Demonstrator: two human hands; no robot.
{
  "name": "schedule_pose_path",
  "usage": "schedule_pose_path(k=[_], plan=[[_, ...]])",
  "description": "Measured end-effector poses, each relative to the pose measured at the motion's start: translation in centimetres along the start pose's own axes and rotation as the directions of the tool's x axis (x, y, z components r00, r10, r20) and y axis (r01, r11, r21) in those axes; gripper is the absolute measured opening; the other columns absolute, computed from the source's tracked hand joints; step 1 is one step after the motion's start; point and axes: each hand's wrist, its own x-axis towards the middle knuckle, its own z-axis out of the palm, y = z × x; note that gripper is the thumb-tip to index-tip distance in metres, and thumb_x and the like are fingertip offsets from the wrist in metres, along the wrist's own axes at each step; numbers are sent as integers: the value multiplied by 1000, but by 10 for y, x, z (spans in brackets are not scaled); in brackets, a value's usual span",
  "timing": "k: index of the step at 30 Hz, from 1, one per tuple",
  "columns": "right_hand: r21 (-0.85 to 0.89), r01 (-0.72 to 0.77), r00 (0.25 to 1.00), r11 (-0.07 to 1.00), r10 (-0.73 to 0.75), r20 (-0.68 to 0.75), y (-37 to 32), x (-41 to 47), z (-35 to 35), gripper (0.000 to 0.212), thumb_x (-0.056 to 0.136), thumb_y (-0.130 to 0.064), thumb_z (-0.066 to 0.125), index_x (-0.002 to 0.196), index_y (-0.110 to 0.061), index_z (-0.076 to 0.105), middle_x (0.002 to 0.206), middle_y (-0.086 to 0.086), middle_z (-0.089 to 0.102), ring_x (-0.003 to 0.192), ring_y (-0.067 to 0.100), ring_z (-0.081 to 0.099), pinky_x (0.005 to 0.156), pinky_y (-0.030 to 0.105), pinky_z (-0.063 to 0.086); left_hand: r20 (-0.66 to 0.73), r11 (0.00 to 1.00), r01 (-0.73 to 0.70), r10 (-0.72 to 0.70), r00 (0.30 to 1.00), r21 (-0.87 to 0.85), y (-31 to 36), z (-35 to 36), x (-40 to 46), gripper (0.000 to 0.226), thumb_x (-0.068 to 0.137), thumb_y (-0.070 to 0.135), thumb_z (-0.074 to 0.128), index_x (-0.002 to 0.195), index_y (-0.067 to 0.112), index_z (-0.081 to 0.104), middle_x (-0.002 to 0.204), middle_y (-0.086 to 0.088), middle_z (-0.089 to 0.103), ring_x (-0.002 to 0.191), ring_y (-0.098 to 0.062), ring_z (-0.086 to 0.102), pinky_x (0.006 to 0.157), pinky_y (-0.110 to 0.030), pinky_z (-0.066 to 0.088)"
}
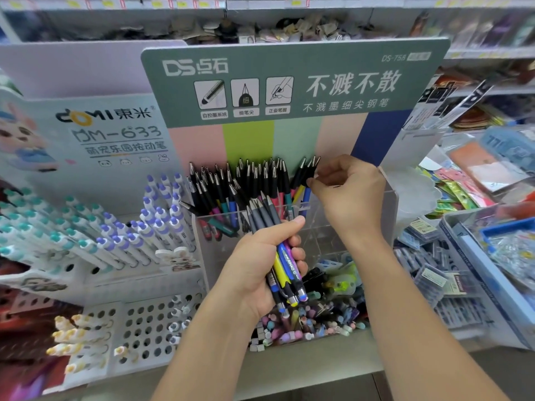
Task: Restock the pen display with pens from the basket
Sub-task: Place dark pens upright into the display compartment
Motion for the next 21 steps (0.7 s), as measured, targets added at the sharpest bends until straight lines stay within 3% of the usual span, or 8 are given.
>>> schedule_pose_path(k=[3,5,7,8,10,16,21], plan=[[20,-1,996,1000,3,-87,-11,-8,-11,7,83,-20,79,83,-21,72,75,-12,70,71,1,65,63,10,47,-2,1000,1,-1,1000,26,-1,2,1,23,80,15,76,67,10,58,57,-1,50,44,-10,48,43,-21,46],[52,-12,998,999,15,-60,-25,-16,-21,9,85,-30,77,82,-23,74,73,-13,70,67,0,63,60,10,46,-9,998,-9,10,1000,60,-2,4,2,23,82,13,76,67,9,58,58,-2,49,44,-11,48,42,-22,45],[25,-87,975,996,80,205,-35,-25,-27,19,84,-41,77,80,-23,78,70,-10,73,62,-1,63,57,15,47,-11,990,-47,49,999,129,-3,7,5,20,87,7,71,72,7,58,58,-4,49,43,-13,48,41,-22,43],[16,-143,926,990,128,355,-37,-29,-26,23,84,-44,78,81,-21,79,71,-8,74,60,0,63,56,19,49,-9,983,-66,69,998,169,-4,9,6,17,89,4,66,75,5,57,58,-6,49,43,-14,48,41,-22,42],[71,-257,856,964,193,480,-35,-33,-24,22,84,-40,80,82,-18,80,71,-3,75,55,5,63,55,26,50,-4,973,-82,85,996,214,-5,12,7,12,90,0,62,80,2,56,58,-8,50,43,-15,48,41,-22,42],[256,-529,775,809,339,533,-34,-30,-24,15,88,-18,77,82,-5,76,60,7,66,44,16,55,45,26,47,30,970,-96,92,995,223,-4,12,5,18,83,9,74,94,3,61,62,-6,54,44,-14,49,42,-21,42],[369,-621,749,692,385,539,-32,-29,-24,18,87,-17,77,90,0,73,56,3,58,43,13,50,45,21,43,111,995,11,-22,994,102,1,11,0,25,70,25,79,78,6,64,63,-3,55,45,-12,52,41,-20,44]])
